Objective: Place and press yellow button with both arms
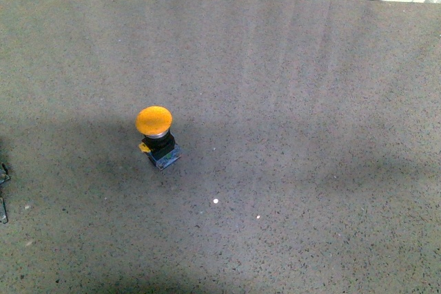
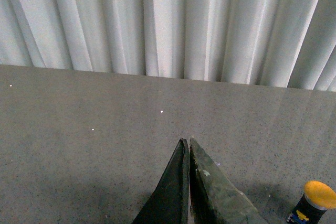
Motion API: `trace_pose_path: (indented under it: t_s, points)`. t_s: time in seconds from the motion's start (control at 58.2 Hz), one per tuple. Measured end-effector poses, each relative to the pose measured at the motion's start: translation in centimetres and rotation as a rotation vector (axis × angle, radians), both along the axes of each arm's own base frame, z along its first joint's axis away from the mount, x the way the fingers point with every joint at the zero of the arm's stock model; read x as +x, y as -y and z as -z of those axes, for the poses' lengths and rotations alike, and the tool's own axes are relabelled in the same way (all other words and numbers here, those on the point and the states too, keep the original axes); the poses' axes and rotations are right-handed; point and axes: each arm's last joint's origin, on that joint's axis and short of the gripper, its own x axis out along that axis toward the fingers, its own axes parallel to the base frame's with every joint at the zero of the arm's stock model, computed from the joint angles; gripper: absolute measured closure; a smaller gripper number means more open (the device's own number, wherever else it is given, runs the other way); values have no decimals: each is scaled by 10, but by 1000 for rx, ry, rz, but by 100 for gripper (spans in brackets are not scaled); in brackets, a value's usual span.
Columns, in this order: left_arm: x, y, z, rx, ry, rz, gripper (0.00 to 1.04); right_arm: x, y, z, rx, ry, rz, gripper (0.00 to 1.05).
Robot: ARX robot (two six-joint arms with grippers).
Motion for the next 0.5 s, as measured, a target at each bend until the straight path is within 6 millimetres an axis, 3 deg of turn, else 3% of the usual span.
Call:
trace_pose_path:
  t_s: [0.498]
  points:
    - [0, 0, 0, 0, 0, 0, 103, -14, 0, 3, 0, -6, 0, 103]
